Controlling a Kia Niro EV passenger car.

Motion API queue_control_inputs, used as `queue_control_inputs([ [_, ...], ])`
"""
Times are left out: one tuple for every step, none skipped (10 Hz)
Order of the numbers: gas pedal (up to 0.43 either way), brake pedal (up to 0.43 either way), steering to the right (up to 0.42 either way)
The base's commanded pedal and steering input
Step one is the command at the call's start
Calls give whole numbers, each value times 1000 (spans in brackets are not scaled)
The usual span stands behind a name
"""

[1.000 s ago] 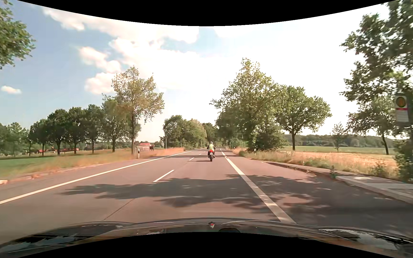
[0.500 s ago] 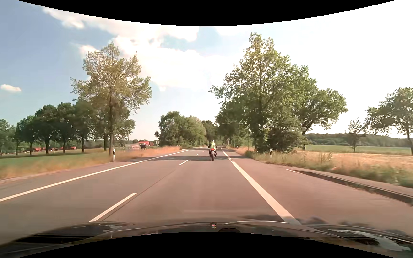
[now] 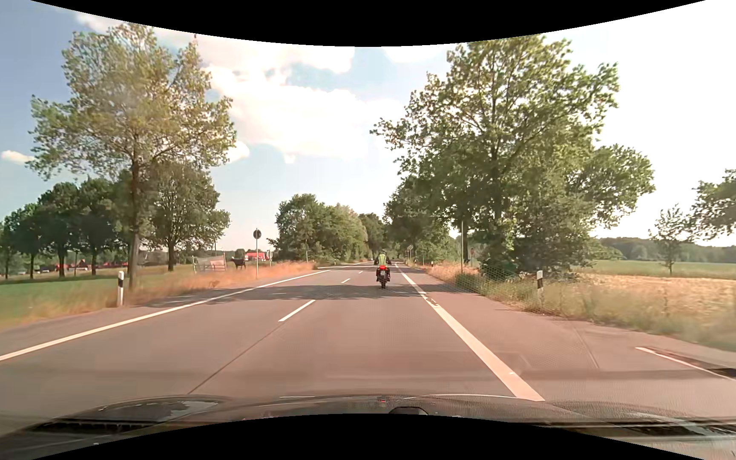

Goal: Follow the waypoints while adhering to traffic rules and regulations

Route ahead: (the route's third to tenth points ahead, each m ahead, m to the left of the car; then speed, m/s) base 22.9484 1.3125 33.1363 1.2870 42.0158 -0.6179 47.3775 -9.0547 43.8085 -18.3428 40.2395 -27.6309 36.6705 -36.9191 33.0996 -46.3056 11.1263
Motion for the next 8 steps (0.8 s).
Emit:
queue_control_inputs([
  [0,0,-2],
  [0,0,-2],
  [0,0,-3],
  [0,0,-2],
  [0,0,-3],
  [0,0,-3],
  [0,0,-3],
  [0,0,-2],
])
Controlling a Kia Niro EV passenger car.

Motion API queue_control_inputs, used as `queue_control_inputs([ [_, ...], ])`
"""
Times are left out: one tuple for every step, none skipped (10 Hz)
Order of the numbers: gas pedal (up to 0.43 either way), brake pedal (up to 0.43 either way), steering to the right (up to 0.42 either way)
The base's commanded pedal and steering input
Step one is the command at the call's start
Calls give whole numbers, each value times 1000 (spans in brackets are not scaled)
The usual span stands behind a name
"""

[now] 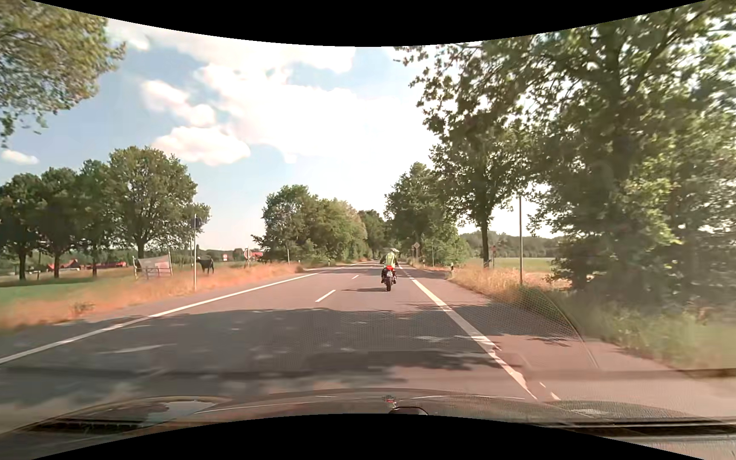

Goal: Follow the waypoints while adhering to traffic rules and regulations

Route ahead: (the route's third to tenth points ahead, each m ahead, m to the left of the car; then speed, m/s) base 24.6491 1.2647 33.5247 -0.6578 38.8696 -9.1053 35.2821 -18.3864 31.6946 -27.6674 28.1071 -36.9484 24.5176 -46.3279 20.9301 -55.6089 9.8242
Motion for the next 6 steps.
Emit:
queue_control_inputs([
  [0,0,-3],
  [0,0,-2],
  [0,0,-2],
  [0,0,-2],
  [0,0,-2],
  [0,0,-2],
])
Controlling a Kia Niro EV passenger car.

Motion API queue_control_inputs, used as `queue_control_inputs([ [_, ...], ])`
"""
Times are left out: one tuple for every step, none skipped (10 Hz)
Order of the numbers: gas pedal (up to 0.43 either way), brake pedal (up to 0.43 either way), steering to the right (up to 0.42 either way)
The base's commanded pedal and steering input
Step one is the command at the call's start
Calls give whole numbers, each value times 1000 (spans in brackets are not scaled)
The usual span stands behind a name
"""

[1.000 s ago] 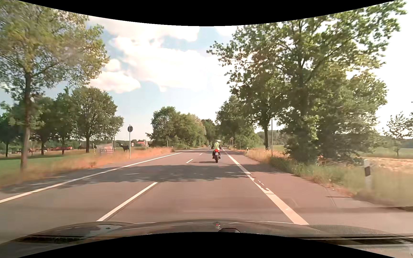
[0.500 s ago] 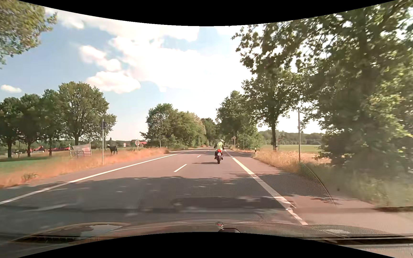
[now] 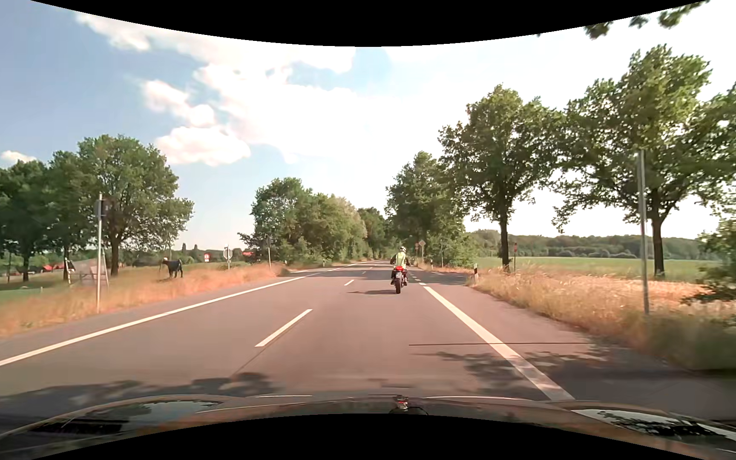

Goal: Follow the waypoints while adhering to traffic rules and regulations

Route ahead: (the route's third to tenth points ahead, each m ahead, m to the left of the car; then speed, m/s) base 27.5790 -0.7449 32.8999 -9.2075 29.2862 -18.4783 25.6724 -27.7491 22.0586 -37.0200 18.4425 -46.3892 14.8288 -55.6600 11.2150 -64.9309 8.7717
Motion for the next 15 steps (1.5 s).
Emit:
queue_control_inputs([
  [0,0,-3],
  [0,0,-2],
  [0,0,-3],
  [0,0,-3],
  [0,0,-3],
  [0,0,-2],
  [0,0,-2],
  [8,0,-2],
  [8,0,-1],
  [8,0,-1],
  [28,0,-1],
  [67,0,-1],
  [87,0,-1],
  [87,0,-1],
  [8,0,1],
])
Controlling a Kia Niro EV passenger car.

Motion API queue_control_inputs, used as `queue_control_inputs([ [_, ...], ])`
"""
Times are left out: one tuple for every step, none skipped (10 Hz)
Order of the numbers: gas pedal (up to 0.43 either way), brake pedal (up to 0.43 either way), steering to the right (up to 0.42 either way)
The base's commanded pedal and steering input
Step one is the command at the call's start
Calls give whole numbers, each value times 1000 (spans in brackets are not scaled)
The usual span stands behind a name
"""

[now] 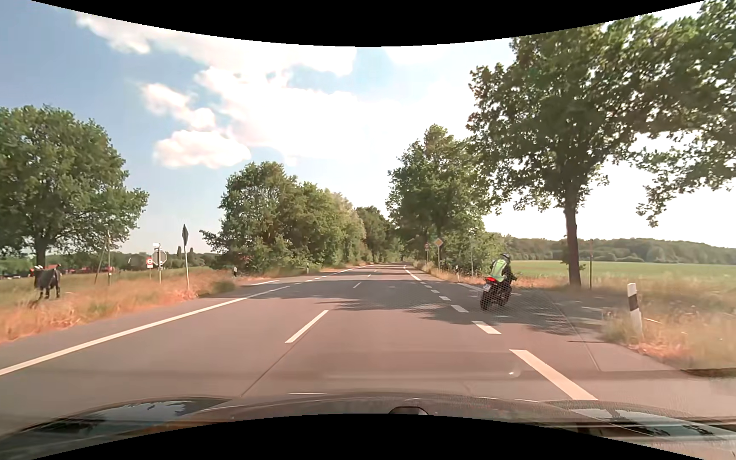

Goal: Follow the waypoints while adhering to traffic rules and regulations

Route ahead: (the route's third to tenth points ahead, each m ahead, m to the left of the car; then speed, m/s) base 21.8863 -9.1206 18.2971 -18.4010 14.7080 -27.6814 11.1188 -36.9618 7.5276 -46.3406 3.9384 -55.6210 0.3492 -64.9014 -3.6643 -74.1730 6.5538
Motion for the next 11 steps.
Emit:
queue_control_inputs([
  [0,0,15],
  [0,0,31],
  [0,0,67],
  [0,0,111],
  [0,0,140],
  [0,73,170],
  [0,171,195],
  [0,220,219],
  [0,244,256],
  [0,244,296],
  [0,244,326],
])
